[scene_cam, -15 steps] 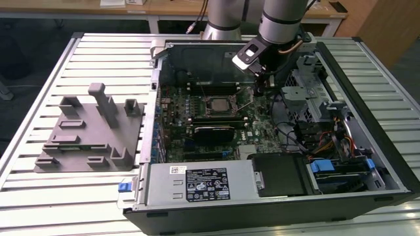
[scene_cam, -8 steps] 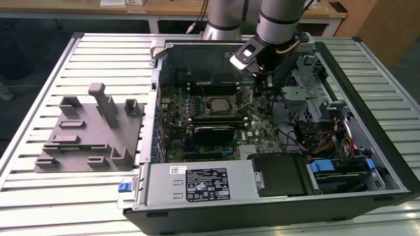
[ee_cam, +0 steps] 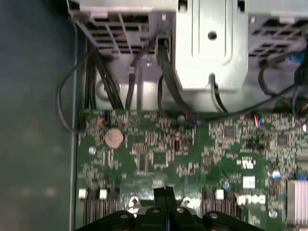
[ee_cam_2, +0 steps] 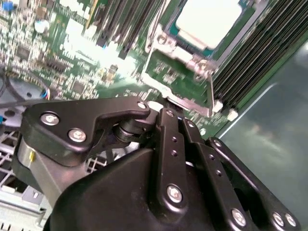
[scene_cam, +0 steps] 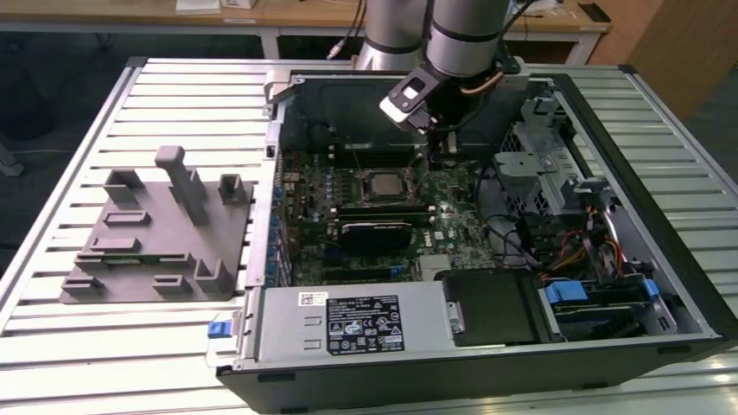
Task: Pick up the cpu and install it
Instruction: 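Close the cpu cover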
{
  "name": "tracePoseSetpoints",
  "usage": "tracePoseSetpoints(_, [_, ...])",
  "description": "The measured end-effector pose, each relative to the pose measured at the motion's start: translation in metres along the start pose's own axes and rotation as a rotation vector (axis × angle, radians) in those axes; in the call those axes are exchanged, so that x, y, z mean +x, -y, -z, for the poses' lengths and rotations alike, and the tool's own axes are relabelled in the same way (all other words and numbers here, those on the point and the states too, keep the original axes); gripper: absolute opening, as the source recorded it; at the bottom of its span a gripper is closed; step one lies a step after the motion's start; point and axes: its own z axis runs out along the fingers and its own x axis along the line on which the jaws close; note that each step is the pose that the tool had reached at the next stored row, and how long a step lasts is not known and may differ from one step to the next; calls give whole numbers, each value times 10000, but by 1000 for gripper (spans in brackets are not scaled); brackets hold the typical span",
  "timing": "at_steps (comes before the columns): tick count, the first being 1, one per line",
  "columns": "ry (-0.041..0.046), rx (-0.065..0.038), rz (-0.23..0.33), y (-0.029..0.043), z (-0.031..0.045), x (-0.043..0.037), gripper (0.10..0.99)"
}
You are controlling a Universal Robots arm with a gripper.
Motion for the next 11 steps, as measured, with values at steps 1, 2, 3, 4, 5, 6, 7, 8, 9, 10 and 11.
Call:
tracePoseSetpoints(1, [-1, 0, 0, 28, 0, 0, 106])
tracePoseSetpoints(2, [-2, -1, -2, 56, 0, 1, 106])
tracePoseSetpoints(3, [-1, 0, -3, 85, 0, 1, 106])
tracePoseSetpoints(4, [0, 0, -4, 116, 0, 1, 106])
tracePoseSetpoints(5, [0, 0, -5, 143, 0, 1, 106])
tracePoseSetpoints(6, [-1, 0, -6, 169, 0, 1, 106])
tracePoseSetpoints(7, [0, 0, -7, 192, 0, 1, 106])
tracePoseSetpoints(8, [1, 1, -7, 211, 0, 1, 106])
tracePoseSetpoints(9, [1, 0, -8, 225, -1, 1, 106])
tracePoseSetpoints(10, [0, 0, -7, 244, -2, 1, 106])
tracePoseSetpoints(11, [0, 0, -8, 251, -2, 1, 106])
